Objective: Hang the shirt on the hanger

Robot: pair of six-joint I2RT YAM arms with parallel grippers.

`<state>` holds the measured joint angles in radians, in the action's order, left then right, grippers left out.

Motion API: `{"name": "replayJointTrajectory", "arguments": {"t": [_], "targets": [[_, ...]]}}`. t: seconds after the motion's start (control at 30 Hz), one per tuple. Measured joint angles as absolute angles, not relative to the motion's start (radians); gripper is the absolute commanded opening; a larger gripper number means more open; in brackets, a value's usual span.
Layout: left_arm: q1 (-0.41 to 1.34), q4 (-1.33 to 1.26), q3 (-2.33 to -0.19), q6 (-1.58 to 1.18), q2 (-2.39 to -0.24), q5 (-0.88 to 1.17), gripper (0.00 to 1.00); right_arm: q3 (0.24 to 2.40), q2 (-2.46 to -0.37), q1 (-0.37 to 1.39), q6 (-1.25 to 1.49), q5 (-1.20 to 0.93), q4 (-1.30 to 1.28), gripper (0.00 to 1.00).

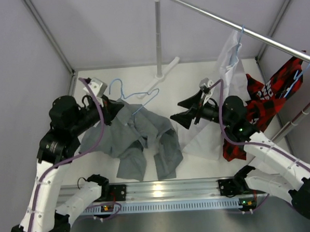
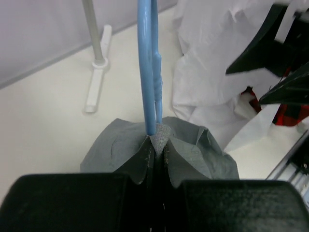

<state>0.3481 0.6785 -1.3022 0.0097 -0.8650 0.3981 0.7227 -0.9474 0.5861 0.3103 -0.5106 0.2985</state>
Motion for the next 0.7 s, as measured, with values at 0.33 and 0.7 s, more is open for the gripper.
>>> {"name": "replayJointTrajectory", "arguments": {"t": [0.33,0.7], "targets": [[0.348,0.553,-1.245,-0.118,-0.801,0.324,0.00,0.694,-1.261,0.622,0.637,-0.683,0.538,0.68],[0.348,0.521,-1.221,-0.147,-0.815,0.332,0.00,0.754,-1.565,0.657,0.738,-0.743,0.745,0.55]]}}
